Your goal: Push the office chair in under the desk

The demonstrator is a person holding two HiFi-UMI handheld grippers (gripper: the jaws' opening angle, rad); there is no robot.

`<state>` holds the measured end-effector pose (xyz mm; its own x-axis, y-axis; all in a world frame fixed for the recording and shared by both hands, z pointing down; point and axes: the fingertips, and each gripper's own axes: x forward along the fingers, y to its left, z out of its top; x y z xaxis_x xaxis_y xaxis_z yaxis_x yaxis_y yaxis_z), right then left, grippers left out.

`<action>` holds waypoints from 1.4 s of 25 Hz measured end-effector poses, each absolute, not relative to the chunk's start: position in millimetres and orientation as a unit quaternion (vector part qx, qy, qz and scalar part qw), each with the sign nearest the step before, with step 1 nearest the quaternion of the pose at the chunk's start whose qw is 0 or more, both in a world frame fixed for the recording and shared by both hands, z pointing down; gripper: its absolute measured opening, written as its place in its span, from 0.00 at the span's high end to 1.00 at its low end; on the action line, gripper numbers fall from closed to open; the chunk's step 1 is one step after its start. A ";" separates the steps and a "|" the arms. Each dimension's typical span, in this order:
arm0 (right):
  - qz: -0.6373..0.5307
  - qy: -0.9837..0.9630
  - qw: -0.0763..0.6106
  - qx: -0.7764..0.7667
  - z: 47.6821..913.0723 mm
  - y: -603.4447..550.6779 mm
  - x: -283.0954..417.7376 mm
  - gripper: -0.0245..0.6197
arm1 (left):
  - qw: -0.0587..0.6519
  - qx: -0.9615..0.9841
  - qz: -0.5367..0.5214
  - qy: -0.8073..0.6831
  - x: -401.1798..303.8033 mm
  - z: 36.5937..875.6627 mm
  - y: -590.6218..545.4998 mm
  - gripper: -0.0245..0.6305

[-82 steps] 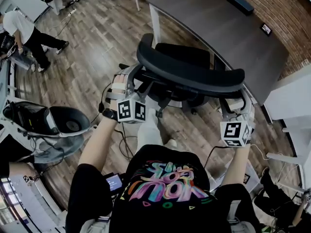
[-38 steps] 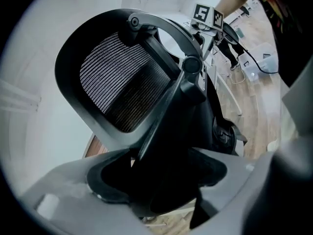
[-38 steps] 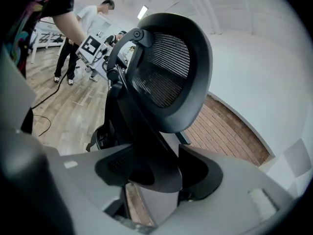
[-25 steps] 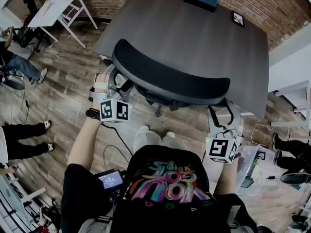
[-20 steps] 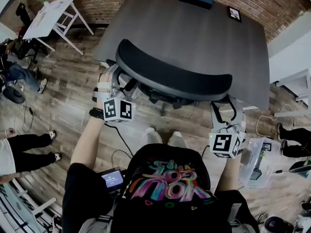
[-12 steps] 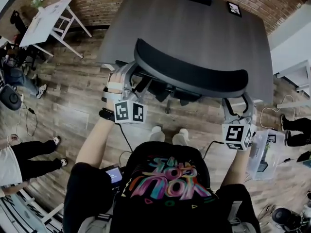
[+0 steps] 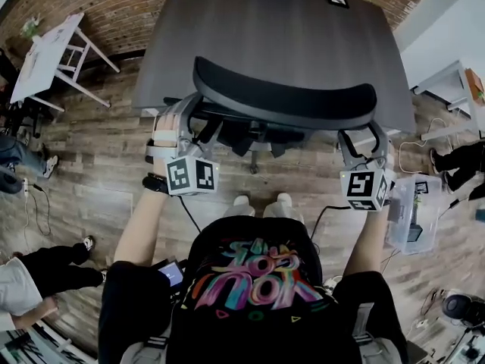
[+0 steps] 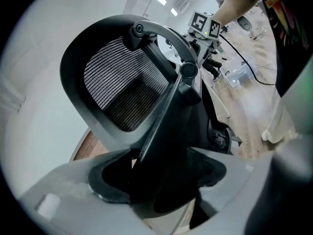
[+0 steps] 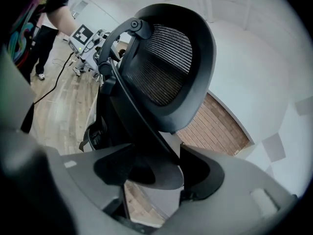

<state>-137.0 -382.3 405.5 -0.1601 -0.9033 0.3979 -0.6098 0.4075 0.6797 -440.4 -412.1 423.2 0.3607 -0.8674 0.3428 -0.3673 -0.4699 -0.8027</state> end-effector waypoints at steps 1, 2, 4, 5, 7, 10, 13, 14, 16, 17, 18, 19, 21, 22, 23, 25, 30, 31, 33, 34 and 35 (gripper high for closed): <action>-0.185 -0.736 0.398 0.515 404.9 -381.1 -135.6 0.52 | 0.317 -0.765 -0.392 0.401 -439.3 423.2 -411.3 0.43; -0.184 -0.734 0.398 0.518 404.2 -379.6 -134.4 0.52 | 0.315 -0.769 -0.389 0.398 -438.5 422.6 -410.5 0.43; -0.177 -0.732 0.393 0.527 402.5 -375.3 -133.2 0.52 | 0.308 -0.778 -0.375 0.400 -437.0 419.6 -409.3 0.43; -0.173 -0.733 0.386 0.532 400.5 -372.7 -133.5 0.53 | 0.301 -0.784 -0.363 0.404 -436.1 417.4 -408.3 0.44; -0.168 -0.736 0.363 0.547 392.1 -367.6 -136.1 0.55 | 0.289 -0.795 -0.339 0.412 -434.9 411.5 -405.3 0.44; -0.161 -0.743 0.321 0.564 376.6 -359.3 -142.9 0.58 | 0.270 -0.808 -0.310 0.423 -432.0 399.8 -397.3 0.44; -0.153 -0.758 0.281 0.569 366.3 -347.1 -154.3 0.61 | 0.249 -0.821 -0.277 0.432 -427.6 390.4 -385.9 0.46; -0.150 -0.765 0.265 0.567 364.5 -342.7 -160.1 0.63 | 0.239 -0.826 -0.263 0.438 -427.1 387.0 -382.0 0.46; -0.138 -0.781 0.234 0.563 364.7 -333.9 -173.1 0.68 | 0.215 -0.834 -0.230 0.453 -426.5 380.9 -373.2 0.46; -0.131 -0.788 0.221 0.560 366.9 -329.8 -179.7 0.70 | 0.201 -0.838 -0.213 0.461 -426.3 379.0 -368.2 0.48; -0.123 -0.794 0.211 0.557 369.8 -326.0 -186.2 0.71 | 0.185 -0.841 -0.197 0.468 -426.1 377.8 -363.4 0.50; -0.115 -0.799 0.202 0.554 372.8 -322.5 -192.5 0.72 | 0.169 -0.845 -0.181 0.474 -425.9 377.1 -359.1 0.52; -0.097 -0.810 0.182 0.550 378.7 -315.8 -204.8 0.73 | 0.129 -0.855 -0.149 0.480 -425.7 376.5 -352.0 0.56; -0.086 -0.815 0.169 0.547 380.8 -312.5 -211.0 0.73 | 0.107 -0.860 -0.132 0.482 -426.3 376.4 -348.7 0.59; -0.074 -0.821 0.152 0.546 381.5 -309.9 -217.3 0.73 | 0.087 -0.864 -0.116 0.482 -427.5 376.5 -345.5 0.62; -0.053 -0.827 0.119 0.547 381.0 -306.0 -227.5 0.75 | 0.061 -0.869 -0.094 0.482 -430.1 376.4 -339.2 0.64; -0.024 -0.832 0.075 0.550 384.6 -297.0 -238.4 0.79 | 0.029 -0.871 -0.056 0.487 -437.7 378.5 -322.7 0.74; -0.021 -0.831 0.069 0.551 385.3 -295.8 -239.6 0.81 | 0.023 -0.873 -0.050 0.485 -438.7 379.2 -320.2 0.77; -0.013 -0.833 0.056 0.550 386.2 -292.6 -243.2 0.84 | 0.020 -0.876 -0.041 0.479 -438.7 380.4 -315.4 0.79; -0.009 -0.835 0.048 0.548 386.4 -290.5 -245.1 0.85 | 0.022 -0.877 -0.040 0.478 -438.4 381.4 -313.4 0.81; -0.006 -0.836 0.042 0.547 387.0 -288.6 -246.3 0.86 | 0.024 -0.877 -0.039 0.479 -437.9 382.7 -311.7 0.84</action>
